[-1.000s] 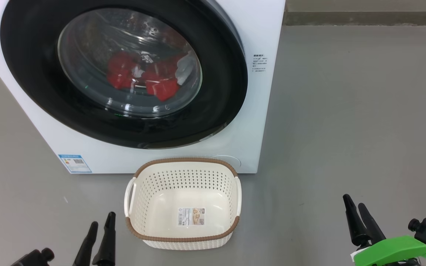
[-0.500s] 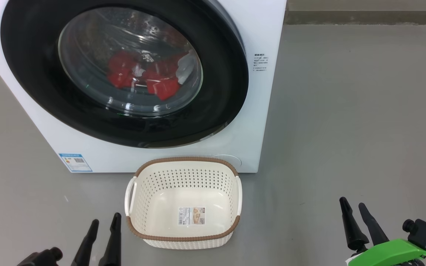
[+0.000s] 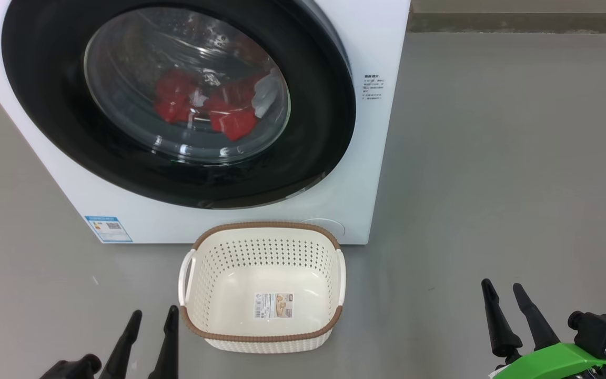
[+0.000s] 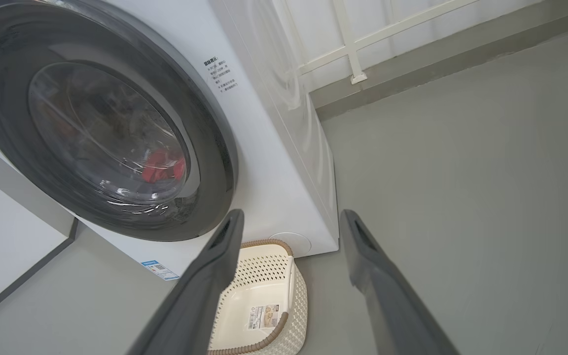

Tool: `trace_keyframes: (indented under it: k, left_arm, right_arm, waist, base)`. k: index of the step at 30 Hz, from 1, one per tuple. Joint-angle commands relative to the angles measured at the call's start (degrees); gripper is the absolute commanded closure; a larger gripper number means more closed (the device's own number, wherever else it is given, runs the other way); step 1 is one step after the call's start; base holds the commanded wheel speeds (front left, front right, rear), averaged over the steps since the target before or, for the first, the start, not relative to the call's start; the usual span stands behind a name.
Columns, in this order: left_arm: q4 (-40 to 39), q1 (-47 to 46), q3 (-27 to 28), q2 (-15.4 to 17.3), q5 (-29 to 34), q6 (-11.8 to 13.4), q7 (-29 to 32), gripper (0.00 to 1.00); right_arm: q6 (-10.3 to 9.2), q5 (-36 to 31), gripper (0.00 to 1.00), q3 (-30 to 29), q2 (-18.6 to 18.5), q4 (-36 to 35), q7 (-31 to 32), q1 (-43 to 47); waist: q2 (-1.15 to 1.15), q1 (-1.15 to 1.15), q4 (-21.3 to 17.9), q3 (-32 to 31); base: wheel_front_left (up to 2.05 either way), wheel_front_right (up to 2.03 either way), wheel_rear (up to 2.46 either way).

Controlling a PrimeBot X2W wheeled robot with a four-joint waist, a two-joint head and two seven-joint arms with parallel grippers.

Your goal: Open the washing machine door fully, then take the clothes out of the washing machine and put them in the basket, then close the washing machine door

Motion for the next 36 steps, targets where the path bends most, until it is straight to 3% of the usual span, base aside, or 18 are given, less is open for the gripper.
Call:
trace_keyframes:
  k: [1, 26, 36]
  left_arm:
    - [-1.9, -0.7, 1.2, 1.0, 1.9, 0.2, -0.9, 0.00]
    - [-1.9, 0.1, 2.0, 0.5, 16.7, -0.8, -5.2, 0.00]
    - [-0.9, 0.7, 2.6, 0.3, 19.9, -0.9, -6.3, 0.00]
  right_arm:
    - [0.34, -2.0, 0.00, 0.9, -0.8, -1.7, -1.0, -0.2]
    - [0.43, -15.8, 0.00, -2.8, -0.8, -3.8, -5.2, 3.2]
    - [0.45, -18.2, 0.00, -3.4, -0.8, -4.0, -6.3, 4.4]
  waist:
    - [0.00, 0.00, 0.0, 0.1]
    - [0.00, 0.00, 0.3, 0.4]
    - [0.00, 0.00, -0.1, 0.0]
  base:
    - [0.00, 0.00, 0.00]
    - [0.00, 0.00, 0.00]
    - [0.00, 0.00, 0.00]
